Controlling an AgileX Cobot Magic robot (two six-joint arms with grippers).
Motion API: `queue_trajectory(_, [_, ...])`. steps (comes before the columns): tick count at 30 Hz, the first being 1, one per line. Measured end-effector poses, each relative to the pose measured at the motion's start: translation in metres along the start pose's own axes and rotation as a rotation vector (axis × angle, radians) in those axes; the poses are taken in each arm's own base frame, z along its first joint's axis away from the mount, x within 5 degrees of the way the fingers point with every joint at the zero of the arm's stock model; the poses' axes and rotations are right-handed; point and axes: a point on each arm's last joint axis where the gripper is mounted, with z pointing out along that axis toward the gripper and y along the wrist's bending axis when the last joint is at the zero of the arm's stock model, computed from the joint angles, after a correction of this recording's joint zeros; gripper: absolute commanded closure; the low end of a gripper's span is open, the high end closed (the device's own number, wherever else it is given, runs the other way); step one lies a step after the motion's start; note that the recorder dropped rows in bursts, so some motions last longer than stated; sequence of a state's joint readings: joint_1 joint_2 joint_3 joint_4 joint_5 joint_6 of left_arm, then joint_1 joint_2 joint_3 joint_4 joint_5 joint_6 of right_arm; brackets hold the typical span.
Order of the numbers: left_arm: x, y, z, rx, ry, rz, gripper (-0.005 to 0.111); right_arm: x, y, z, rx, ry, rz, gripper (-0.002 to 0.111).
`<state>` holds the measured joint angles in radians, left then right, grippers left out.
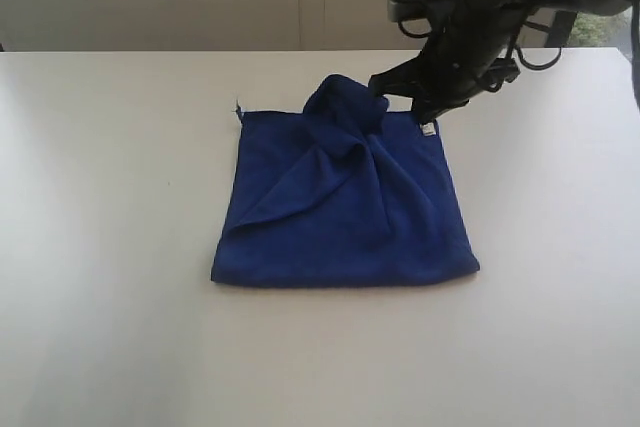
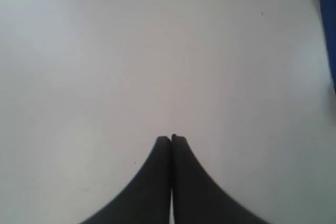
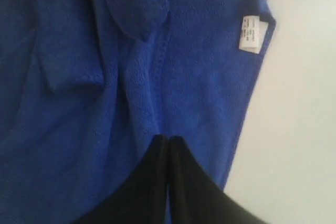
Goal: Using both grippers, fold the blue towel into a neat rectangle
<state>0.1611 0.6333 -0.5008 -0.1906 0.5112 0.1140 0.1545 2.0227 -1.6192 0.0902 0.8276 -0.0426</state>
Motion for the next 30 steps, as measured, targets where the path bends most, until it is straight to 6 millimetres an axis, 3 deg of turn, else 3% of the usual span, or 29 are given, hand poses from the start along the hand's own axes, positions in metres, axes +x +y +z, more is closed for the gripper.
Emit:
queue_trajectory(11, [-0.004,0.001,0.0,-0.011,-0.039,0.0,0.107,-0.005,-0.05,-0.007,-0.145,-0.083,0.109,0.108])
queue_trajectory(19, [-0.011,-0.01,0.003,0.124,-0.091,-0.147,0.107,-0.007,-0.051,-0.007,-0.207,-0.11,0.117,0.108])
queue_trajectory(24, [-0.023,-0.026,0.032,0.367,-0.023,-0.228,0.107,-0.005,-0.048,0.016,-0.287,-0.092,0.147,0.108])
queue_trajectory(30, [-0.047,-0.057,0.081,0.616,0.027,-0.235,0.107,-0.003,-0.048,0.039,-0.319,-0.065,0.16,0.108])
